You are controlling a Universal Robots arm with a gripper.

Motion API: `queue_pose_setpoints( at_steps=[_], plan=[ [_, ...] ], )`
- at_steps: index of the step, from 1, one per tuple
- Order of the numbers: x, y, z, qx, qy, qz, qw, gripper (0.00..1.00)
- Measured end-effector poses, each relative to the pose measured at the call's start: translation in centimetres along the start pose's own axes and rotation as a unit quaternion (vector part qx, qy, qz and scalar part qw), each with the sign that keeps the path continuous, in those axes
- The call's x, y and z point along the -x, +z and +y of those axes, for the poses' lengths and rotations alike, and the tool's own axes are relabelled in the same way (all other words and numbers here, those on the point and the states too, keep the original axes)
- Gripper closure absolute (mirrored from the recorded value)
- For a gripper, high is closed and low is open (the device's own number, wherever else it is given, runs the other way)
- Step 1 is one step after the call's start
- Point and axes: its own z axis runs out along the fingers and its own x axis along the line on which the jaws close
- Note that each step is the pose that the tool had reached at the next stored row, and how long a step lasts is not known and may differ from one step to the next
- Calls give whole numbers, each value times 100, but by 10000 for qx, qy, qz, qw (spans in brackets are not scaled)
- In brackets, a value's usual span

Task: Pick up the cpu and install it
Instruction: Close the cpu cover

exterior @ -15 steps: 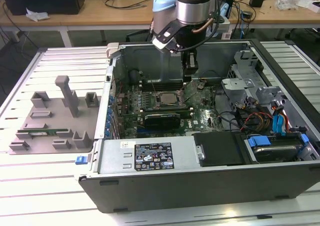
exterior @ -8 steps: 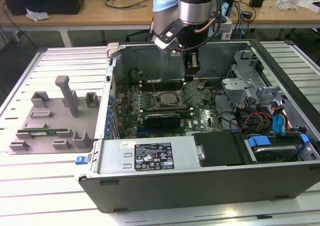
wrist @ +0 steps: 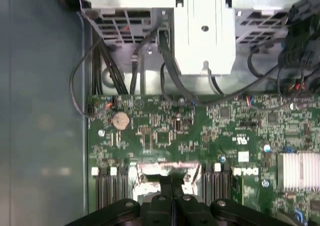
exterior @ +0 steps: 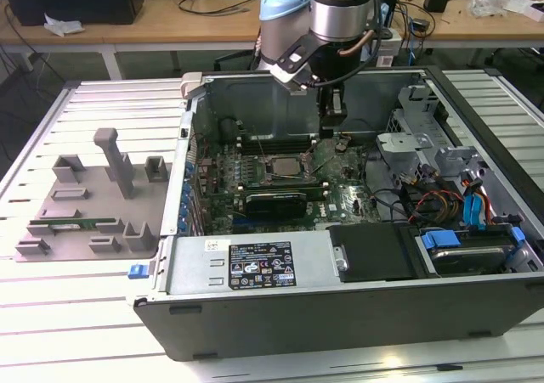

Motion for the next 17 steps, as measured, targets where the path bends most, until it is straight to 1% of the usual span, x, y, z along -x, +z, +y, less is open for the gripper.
queue_pose_setpoints(
  at_steps=[8, 14, 17],
  plan=[
    [-3, 14, 189, -65, -2, -1, 10000, 89],
    [-4, 34, 214, -68, -2, -2, 10000, 89],
    [-6, 48, 276, -83, -2, -1, 10000, 89]
  ],
)
